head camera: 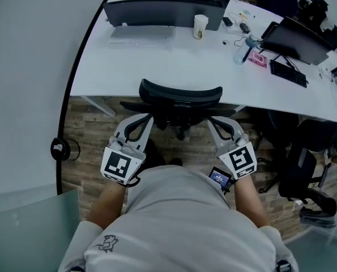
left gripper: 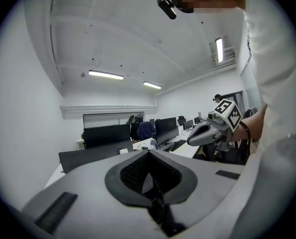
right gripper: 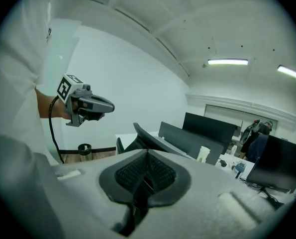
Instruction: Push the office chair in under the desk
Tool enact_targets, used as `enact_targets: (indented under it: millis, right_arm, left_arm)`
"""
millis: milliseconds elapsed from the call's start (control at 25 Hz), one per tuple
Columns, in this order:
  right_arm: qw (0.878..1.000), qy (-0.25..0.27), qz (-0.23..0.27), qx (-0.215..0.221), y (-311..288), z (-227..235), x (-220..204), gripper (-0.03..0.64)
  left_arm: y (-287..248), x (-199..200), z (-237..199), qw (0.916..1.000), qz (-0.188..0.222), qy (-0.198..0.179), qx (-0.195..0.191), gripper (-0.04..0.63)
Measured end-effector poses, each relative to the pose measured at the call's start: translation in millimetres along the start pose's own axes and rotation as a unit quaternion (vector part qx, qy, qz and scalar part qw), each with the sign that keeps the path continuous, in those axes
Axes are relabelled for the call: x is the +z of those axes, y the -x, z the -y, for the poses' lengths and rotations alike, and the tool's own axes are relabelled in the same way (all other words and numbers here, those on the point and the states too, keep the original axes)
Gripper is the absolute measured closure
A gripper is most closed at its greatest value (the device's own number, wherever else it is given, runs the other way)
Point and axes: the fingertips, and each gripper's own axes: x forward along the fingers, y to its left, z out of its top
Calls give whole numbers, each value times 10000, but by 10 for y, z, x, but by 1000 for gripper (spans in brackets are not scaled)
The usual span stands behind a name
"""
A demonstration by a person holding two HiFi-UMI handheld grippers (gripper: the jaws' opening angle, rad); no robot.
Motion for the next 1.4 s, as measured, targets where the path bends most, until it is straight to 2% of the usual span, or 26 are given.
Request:
enact_targets:
  millis: [280, 680, 800, 920, 1080, 1400]
  right_arm:
    - [9999, -30, 105, 121, 84, -124, -35, 614]
    - [9994, -231, 196, 169, 116, -339, 143, 614]
    - [9994, -254, 224, 121, 149, -484, 176, 614]
    - [9994, -290, 187, 29, 214, -712, 197, 614]
    - [9993, -284, 218, -68, 331, -1096, 239, 614]
    - [9990, -296, 159, -280, 724, -2183, 397, 614]
  left_arm:
    - [64, -66, 221, 9996, -144, 192, -172, 597]
    - [414, -65, 117, 9996, -220, 169, -89, 597]
    - [532, -76, 129, 9996, -230, 3, -147, 597]
    - [747, -102, 185, 9993, -229, -175, -245, 597]
    - [1202, -141, 267, 9989, -231, -156, -387, 597]
    - [2312, -291, 509, 9975, -159, -263, -643, 597]
